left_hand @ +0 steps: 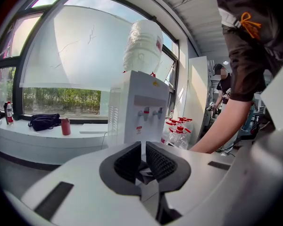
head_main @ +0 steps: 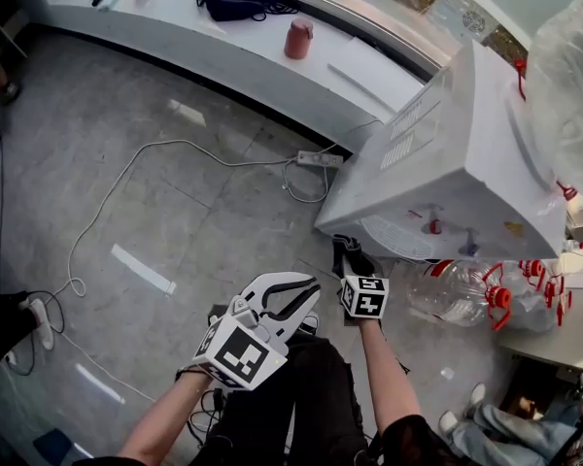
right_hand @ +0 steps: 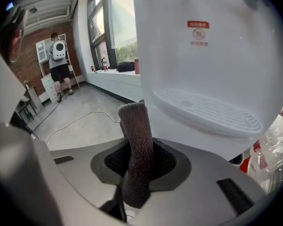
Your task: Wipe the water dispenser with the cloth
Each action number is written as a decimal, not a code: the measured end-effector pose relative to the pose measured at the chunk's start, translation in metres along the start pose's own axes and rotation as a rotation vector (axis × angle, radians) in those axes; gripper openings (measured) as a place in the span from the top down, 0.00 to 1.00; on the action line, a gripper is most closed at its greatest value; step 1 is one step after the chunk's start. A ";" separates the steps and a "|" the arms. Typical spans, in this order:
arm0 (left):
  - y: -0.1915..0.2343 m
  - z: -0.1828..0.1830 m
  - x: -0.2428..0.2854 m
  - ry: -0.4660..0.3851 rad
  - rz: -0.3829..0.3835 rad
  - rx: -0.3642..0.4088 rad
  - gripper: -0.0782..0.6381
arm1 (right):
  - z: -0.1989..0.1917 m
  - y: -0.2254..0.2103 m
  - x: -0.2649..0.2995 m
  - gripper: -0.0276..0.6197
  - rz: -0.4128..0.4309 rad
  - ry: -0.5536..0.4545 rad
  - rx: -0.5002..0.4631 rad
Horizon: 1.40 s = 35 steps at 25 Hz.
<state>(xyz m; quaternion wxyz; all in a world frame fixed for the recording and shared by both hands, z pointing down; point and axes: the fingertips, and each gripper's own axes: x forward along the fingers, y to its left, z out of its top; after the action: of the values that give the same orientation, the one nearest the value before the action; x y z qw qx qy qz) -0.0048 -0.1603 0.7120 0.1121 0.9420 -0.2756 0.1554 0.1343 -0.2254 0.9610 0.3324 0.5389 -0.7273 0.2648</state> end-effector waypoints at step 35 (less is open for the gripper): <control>-0.029 0.014 0.031 0.063 -0.107 0.017 0.83 | -0.039 -0.233 -0.118 0.79 -0.466 0.068 0.286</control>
<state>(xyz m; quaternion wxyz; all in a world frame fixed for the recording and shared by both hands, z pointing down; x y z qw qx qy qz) 0.0391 -0.1554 0.7064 0.1209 0.9510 -0.2196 0.1812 0.3885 -0.1897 0.9016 0.3289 0.7240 -0.5274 0.2991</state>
